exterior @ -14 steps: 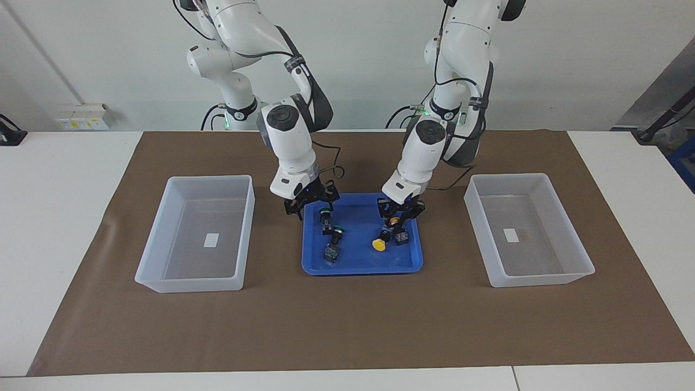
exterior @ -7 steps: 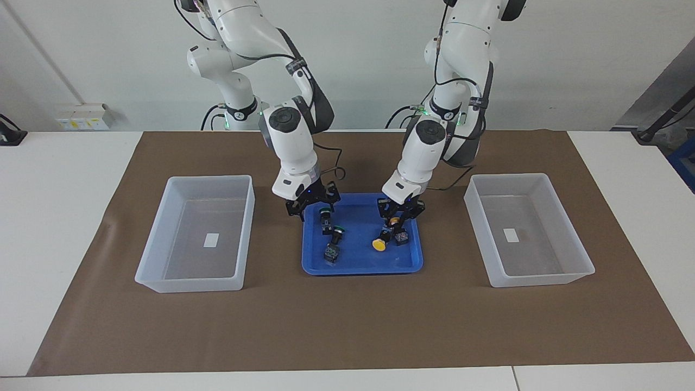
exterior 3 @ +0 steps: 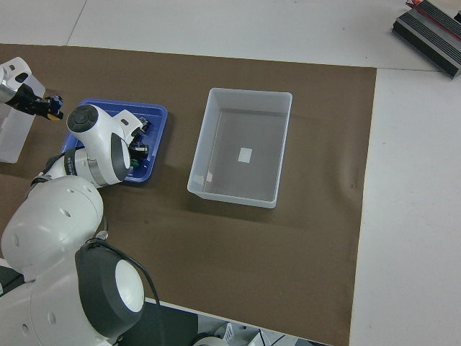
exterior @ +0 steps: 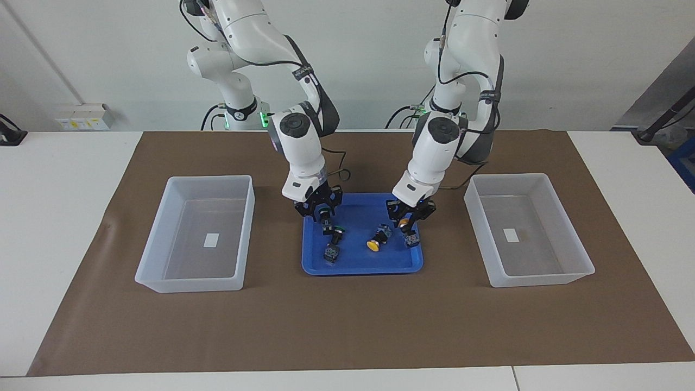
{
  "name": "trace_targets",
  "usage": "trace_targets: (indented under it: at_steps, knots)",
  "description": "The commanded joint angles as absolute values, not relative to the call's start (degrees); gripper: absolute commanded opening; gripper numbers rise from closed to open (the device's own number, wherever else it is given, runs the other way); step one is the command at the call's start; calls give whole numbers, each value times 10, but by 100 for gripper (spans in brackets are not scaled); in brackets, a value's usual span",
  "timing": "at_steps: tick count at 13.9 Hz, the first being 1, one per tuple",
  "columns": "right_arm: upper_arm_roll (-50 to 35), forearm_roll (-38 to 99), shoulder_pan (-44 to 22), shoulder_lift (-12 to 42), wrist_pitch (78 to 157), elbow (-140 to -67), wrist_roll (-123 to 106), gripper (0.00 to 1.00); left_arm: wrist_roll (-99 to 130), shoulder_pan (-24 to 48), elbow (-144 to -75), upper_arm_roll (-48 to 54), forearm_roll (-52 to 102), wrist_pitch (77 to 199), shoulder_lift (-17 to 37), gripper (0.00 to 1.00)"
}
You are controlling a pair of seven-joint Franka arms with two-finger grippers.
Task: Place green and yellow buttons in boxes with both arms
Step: 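Carry the yellow button to its bin while the right gripper carries the green button, then open the left gripper over its bin while the right gripper releases the green button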
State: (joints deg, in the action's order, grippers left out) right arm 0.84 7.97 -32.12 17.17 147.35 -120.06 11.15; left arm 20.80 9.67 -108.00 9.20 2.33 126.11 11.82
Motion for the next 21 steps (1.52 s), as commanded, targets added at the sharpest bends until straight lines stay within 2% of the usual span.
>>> trace_targets:
  at_steps: [1, 4, 6, 8, 10, 12, 17, 18, 20, 21]
  knots:
    - [11, 91, -318, 162, 1465, -1199, 120, 0, 119, 35, -1054, 97, 30, 1209, 115, 0]
    - [19, 91, -301, 110, 1357, -1166, 120, 0, -14, -38, -1044, 96, 30, 1185, 115, 0]
    - [19, 90, -263, 78, 1270, -1129, 120, 0, -72, -69, -1046, 94, 30, 1186, 115, 0]
    - [20, 84, -216, 44, 1223, -1110, 117, 0, -116, -89, -1057, 92, 30, 1196, 111, 0]
    - [20, 80, -156, 20, 1208, -1108, 99, 0, -148, -101, -1103, 92, 30, 1247, 101, 0]
    - [20, 76, -99, 18, 1215, -1111, 34, 0, -151, -101, -1153, 92, 29, 1324, 104, 0]
    - [19, 76, -5, 74, 1292, -1135, -101, 0, -152, -101, -1179, 92, 29, 1378, 122, 0]
    - [19, 76, 3, 87, 1312, -1140, -110, 0, -152, -102, -1179, 92, 29, 1380, 122, 12]
    - [19, 76, 17, 105, 1357, -1159, -134, 0, -151, -103, -1174, 92, 29, 1379, 123, 47]
    - [19, 76, 22, 111, 1369, -1166, -147, 0, -151, -103, -1168, 91, 29, 1374, 127, 58]
